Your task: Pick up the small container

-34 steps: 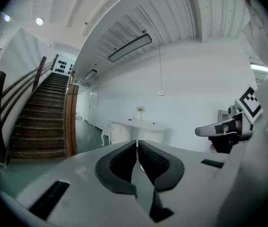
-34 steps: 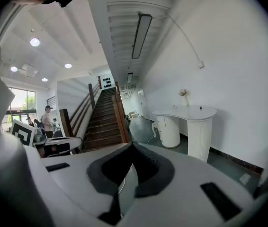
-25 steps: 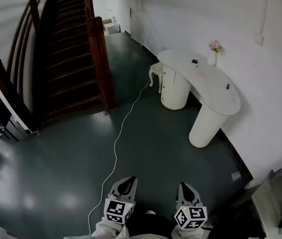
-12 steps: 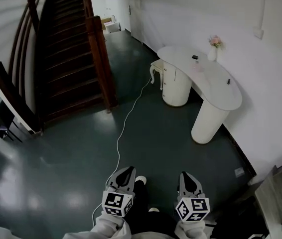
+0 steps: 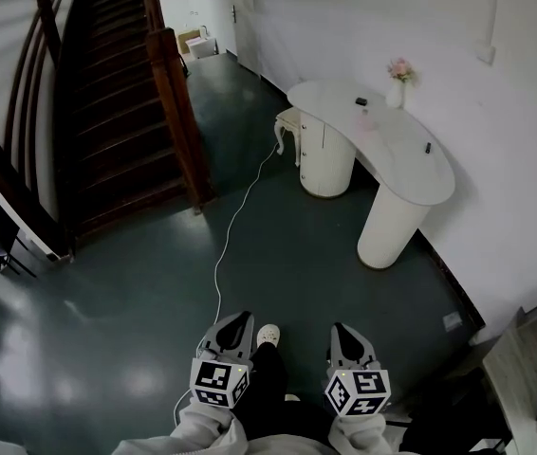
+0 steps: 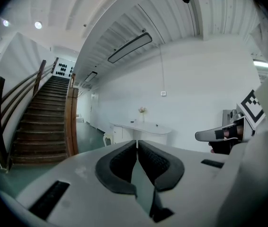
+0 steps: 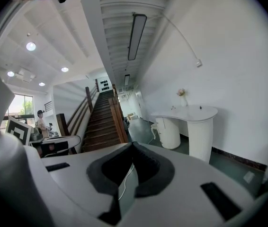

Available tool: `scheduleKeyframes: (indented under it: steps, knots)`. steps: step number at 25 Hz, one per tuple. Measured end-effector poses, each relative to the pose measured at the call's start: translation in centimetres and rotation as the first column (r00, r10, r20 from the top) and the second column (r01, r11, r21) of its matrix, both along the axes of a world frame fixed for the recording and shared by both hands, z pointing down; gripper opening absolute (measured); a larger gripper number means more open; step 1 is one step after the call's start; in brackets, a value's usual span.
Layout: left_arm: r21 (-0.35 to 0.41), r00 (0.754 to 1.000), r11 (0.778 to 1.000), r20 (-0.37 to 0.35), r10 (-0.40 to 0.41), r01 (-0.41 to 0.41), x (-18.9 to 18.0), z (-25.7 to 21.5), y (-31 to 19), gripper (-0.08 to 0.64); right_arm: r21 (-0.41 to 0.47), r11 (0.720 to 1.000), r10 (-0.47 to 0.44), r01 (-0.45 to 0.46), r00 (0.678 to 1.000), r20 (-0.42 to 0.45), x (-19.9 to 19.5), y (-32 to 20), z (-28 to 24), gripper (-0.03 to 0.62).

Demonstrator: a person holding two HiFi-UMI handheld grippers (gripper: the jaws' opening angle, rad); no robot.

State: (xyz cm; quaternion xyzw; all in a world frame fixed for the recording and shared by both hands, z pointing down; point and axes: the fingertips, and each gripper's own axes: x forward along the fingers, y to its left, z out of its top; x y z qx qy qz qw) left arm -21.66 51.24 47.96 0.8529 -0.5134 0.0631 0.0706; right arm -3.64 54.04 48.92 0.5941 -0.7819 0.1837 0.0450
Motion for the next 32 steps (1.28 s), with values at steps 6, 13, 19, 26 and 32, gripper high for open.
scheduleKeyframes:
  steps: [6,13,19,26,32]
  knots:
    - [-0.013,1.000,1.000,-0.004,0.008,-0.008,1.0,0.6,-3.0,0.023,-0.030,1.000,0.002,-0.002,1.000,0.005,0.4,-2.5,1.0,0.049]
    - [-0.020,1.000,1.000,-0.003,-0.013,0.013,0.9,0.1,-8.3,0.023,-0.047,0.998,0.035,-0.034,0.999,0.015,1.6,-7.5,0.8,0.049]
    - [-0.010,1.000,1.000,-0.007,-0.002,0.002,0.6,-1.0,-13.7,0.023,-0.037,0.999,0.026,-0.026,1.000,0.006,0.8,-12.6,-0.3,0.049]
    - [-0.008,1.000,1.000,-0.014,0.007,-0.007,-0.4,-1.8,-20.0,0.023,-0.031,0.999,0.034,-0.034,0.999,-0.004,-0.2,-18.7,-1.4,0.049]
    - [-0.014,1.000,1.000,-0.017,0.005,-0.005,-1.9,-1.8,-24.9,0.023,-0.031,0.999,0.044,-0.044,0.999,-0.012,-1.3,-23.5,-1.7,0.049]
